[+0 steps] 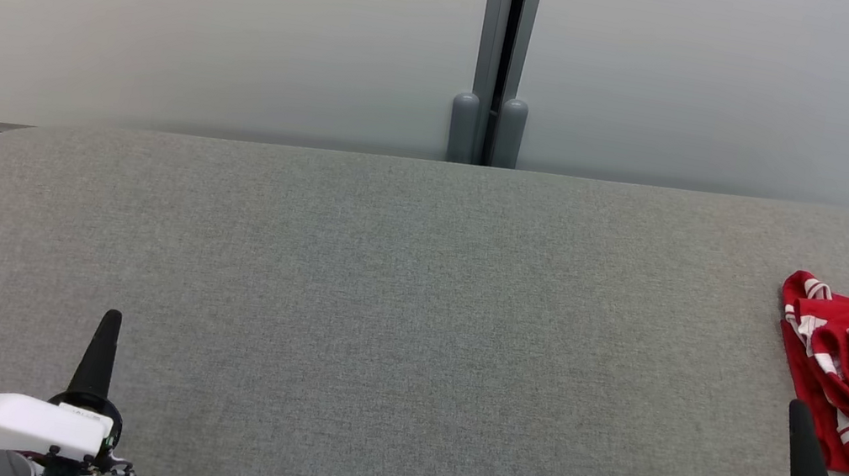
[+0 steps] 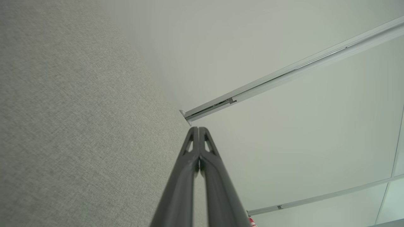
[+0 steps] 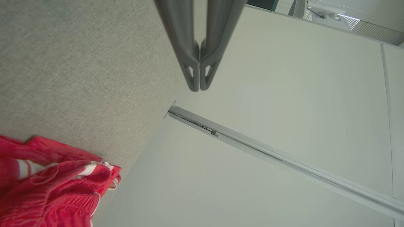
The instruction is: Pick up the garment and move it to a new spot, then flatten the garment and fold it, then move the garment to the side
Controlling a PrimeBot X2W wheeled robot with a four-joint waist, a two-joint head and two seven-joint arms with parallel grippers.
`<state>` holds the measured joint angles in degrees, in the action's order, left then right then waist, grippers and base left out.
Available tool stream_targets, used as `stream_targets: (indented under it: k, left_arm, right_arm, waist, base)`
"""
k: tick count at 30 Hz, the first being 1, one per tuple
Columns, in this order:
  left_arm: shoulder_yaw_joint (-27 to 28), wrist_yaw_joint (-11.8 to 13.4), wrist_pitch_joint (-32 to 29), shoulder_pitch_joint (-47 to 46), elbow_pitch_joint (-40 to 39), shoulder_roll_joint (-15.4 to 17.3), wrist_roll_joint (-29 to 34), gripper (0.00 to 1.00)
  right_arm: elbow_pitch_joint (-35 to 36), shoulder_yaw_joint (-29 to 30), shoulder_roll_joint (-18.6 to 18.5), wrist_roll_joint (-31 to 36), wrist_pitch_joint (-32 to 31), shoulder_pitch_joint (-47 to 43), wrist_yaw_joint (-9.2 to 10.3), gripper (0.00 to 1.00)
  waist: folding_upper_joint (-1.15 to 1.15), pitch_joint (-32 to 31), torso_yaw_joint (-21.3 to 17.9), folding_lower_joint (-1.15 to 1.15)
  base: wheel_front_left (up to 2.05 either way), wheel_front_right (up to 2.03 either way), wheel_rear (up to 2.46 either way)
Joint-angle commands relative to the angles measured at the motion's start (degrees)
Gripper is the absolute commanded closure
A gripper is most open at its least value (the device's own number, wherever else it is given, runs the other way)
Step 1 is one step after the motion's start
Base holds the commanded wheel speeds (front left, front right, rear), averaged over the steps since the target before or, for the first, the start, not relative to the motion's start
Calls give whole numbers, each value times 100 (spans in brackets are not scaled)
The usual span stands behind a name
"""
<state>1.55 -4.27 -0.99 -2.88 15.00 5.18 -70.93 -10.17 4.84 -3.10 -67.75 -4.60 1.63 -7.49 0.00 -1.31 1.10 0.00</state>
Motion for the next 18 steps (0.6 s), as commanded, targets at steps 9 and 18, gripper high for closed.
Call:
stream_targets:
  k: [9, 18]
  left_arm:
    - [143, -100, -125, -202, -71, -21, -493, 100]
    - [236, -158, -234, -255, -79, -74, -891, 100]
  right_arm:
    - [-63, 52, -11, -567, -65, 202, -2, 100]
    - [-135, 86, -5, -1027, -92, 268, -2, 100]
  waist:
    - [0, 26, -19, 0]
    - [0, 51, -38, 0]
  base:
    - [0, 0, 0]
    - [0, 0, 0]
